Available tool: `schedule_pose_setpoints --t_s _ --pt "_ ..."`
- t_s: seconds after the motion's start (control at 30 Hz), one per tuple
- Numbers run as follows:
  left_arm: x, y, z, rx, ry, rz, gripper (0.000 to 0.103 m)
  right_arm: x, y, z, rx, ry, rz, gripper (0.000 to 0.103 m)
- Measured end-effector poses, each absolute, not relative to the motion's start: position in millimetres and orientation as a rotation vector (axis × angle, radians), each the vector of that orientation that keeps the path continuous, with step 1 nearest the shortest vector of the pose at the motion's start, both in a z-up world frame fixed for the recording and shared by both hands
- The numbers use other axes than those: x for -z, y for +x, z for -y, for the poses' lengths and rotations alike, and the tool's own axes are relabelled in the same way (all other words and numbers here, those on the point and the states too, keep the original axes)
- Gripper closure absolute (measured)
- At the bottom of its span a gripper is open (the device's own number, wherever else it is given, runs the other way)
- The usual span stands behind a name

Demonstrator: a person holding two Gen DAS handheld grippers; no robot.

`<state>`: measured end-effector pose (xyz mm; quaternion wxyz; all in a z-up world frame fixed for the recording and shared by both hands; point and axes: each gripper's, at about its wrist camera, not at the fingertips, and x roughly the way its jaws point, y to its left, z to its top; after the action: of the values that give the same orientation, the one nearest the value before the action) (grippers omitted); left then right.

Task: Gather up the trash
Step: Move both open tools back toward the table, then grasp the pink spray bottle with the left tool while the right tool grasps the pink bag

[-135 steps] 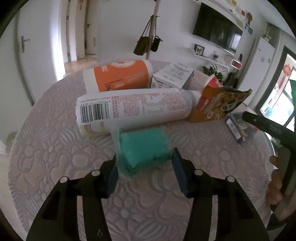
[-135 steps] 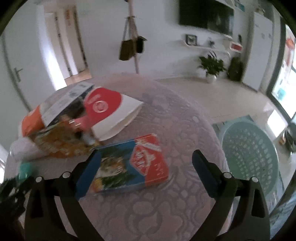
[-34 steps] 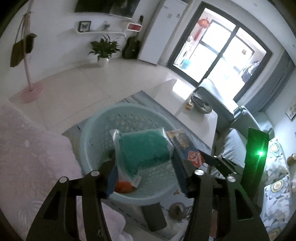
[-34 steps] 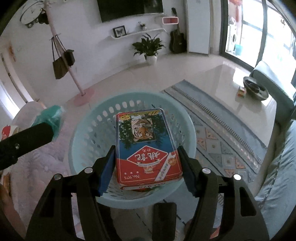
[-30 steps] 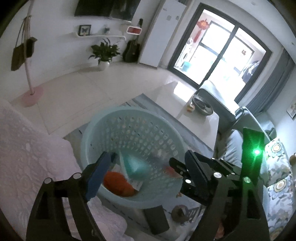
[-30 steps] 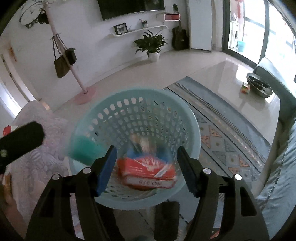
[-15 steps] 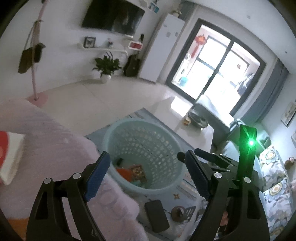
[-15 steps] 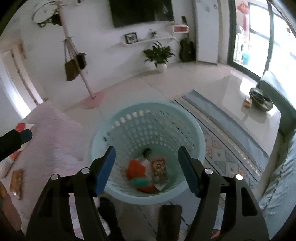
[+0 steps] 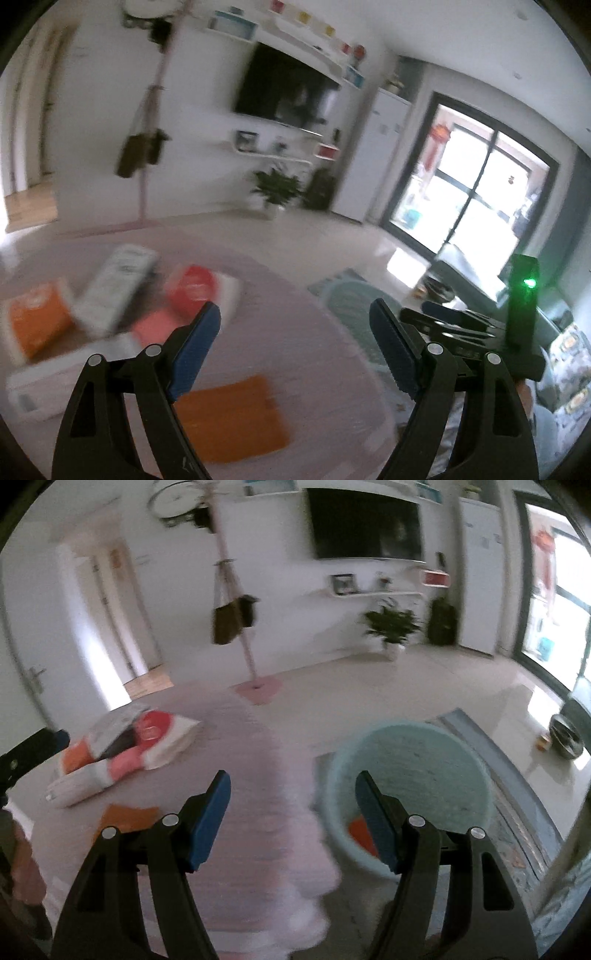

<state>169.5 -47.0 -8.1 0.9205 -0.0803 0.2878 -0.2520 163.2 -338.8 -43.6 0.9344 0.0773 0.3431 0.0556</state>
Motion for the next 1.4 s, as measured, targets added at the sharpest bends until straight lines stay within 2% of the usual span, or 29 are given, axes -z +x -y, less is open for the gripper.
schedule_pose_setpoints --t_s 0.17,0.27,0.53,0.73,0.87,0.9,1.03,1.17,1.4 --pt "12.0 173.1 -16.0 0.388 -0.113 -0.619 0.022 41.1 170.0 286.0 -0.195 0.093 -0.703 0.037" --pt "24.5 185.5 -55.9 0.323 -0.084 -0.681 0.017 46.5 176.6 257.3 -0.246 0.081 -0.717 0.037" --pt "59.4 200.9 -114.7 0.281 -0.097 -0.794 0.017 91.5 199.8 214.5 -0.306 0.086 -0.818 0.037" --pt "71.4 198.2 -110.5 0.274 -0.061 -0.837 0.021 103.5 211.5 207.3 -0.320 0.080 -0.877 0.037" --pt "77.7 194.6 -108.3 0.313 -0.125 -0.950 0.036 107.1 213.6 209.8 -0.341 0.103 -0.898 0.037" --pt "76.8 188.2 -107.0 0.338 -0.151 -0.964 0.037 106.2 212.7 210.7 -0.348 0.109 -0.890 0.037" --pt "74.9 171.2 -90.2 0.412 -0.163 -0.979 0.037 104.0 210.5 213.9 -0.365 0.129 -0.875 0.037" --pt "78.8 175.1 -64.6 0.383 -0.107 -0.993 0.029 99.3 208.7 215.1 -0.370 0.129 -0.854 0.037" --pt "99.3 196.7 -38.7 0.283 -0.032 -1.013 0.032 81.5 224.3 195.0 -0.396 0.047 -0.833 0.037"
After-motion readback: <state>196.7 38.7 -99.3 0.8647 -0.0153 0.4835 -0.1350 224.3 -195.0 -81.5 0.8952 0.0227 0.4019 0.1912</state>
